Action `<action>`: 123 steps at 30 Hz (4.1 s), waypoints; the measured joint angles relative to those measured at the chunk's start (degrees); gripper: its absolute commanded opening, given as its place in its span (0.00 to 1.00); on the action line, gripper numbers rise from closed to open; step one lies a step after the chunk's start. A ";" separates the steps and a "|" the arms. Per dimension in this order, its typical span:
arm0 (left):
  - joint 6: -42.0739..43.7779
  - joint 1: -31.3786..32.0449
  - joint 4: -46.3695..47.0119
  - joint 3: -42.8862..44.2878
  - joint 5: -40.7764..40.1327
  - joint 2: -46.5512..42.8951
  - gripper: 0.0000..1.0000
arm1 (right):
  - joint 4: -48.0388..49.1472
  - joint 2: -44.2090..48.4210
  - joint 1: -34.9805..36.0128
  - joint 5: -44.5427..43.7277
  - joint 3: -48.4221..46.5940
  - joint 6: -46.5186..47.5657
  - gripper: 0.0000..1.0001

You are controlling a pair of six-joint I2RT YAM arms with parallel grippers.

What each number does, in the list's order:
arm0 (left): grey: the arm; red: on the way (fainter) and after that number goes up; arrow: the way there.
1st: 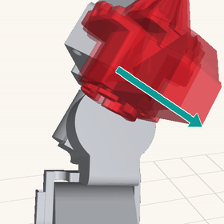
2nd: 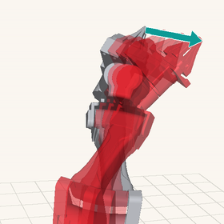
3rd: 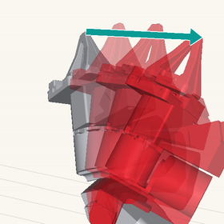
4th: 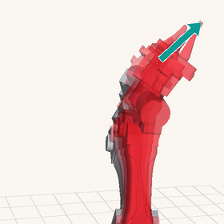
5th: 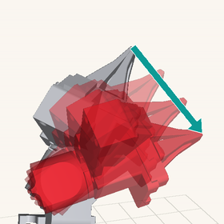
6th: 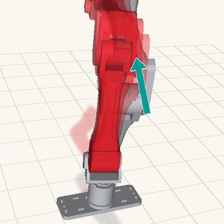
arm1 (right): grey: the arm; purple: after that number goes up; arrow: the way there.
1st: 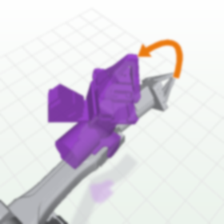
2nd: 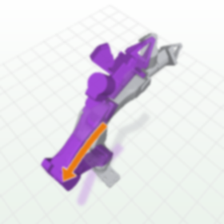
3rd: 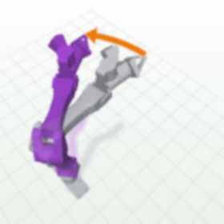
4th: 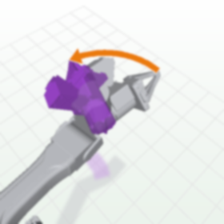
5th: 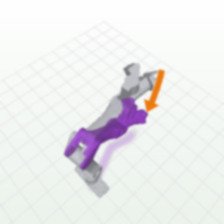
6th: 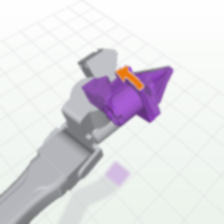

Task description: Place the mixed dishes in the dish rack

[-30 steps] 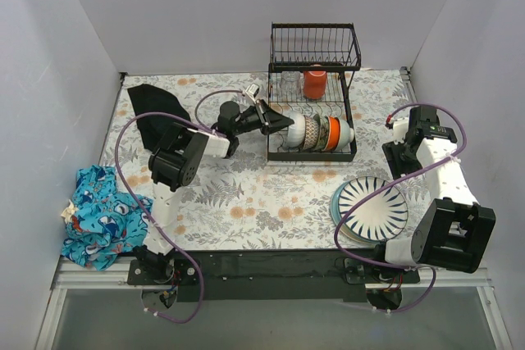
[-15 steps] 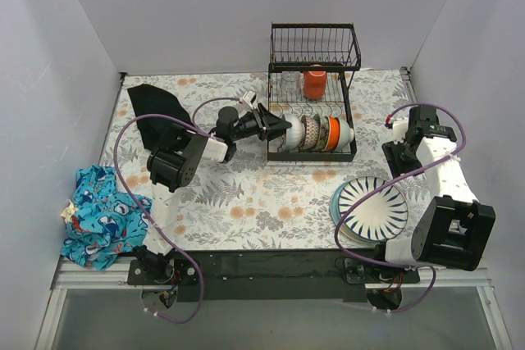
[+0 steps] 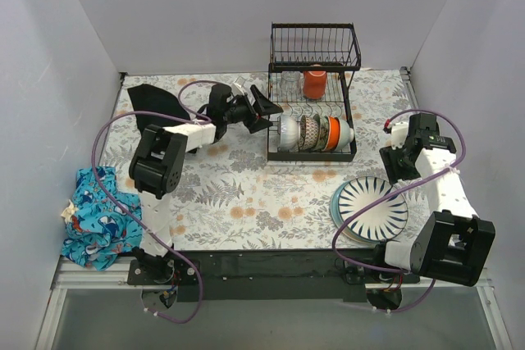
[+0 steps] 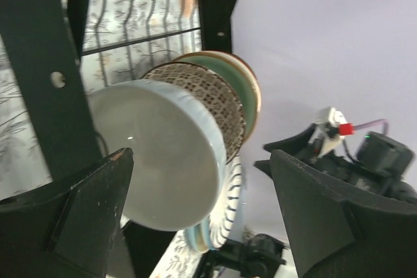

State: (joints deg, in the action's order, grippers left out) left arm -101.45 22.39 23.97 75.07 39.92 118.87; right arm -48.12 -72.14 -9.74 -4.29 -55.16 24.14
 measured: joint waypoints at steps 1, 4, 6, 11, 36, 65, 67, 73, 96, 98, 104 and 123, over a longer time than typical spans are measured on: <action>2.36 -0.13 -3.04 0.70 -0.76 -0.52 0.87 | 0.17 0.04 0.00 0.26 0.00 -0.02 0.64; 9.88 -0.26 -11.15 1.36 -2.27 -3.21 0.87 | 0.22 0.04 0.00 1.20 -0.02 -0.09 0.64; 15.37 -0.68 -17.68 2.73 -3.10 -5.20 0.86 | 0.02 0.04 0.00 1.90 -0.42 0.24 0.65; 29.68 -3.48 -31.50 7.61 -3.76 -9.27 0.80 | -1.16 0.11 -0.02 4.63 -1.70 3.54 0.66; 60.98 -5.90 -53.16 15.80 8.55 -13.68 0.75 | -7.04 -19.69 -3.43 17.40 -6.86 25.66 0.47; 68.41 15.52 -52.85 45.31 17.33 6.60 0.82 | -7.43 -0.79 -3.63 25.83 -7.34 38.75 0.01; 68.17 17.79 -49.92 44.76 17.84 6.73 0.82 | -7.52 1.60 -3.63 26.56 -6.05 39.95 0.01; 67.63 21.75 -43.01 43.65 18.47 9.31 0.82 | -8.66 7.23 -3.58 28.33 -3.08 43.25 0.01; 65.07 28.74 -35.95 34.86 19.37 11.34 0.28 | -7.32 15.98 -0.94 33.11 -1.95 44.52 0.01; 64.81 29.00 -35.65 34.18 18.82 11.34 0.09 | -7.32 16.24 -0.85 33.20 -1.95 44.57 0.01; 63.58 28.65 -34.01 33.09 17.03 12.07 0.00 | -7.82 16.59 -0.37 34.53 -1.97 43.01 0.52; 64.06 28.83 -32.85 32.92 16.87 12.07 0.00 | -22.05 -4.48 -1.14 36.87 -8.24 42.42 0.02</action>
State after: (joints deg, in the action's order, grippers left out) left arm -37.39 51.22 -8.88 107.98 56.80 130.93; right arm -70.17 -76.62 -10.87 32.58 -63.40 66.57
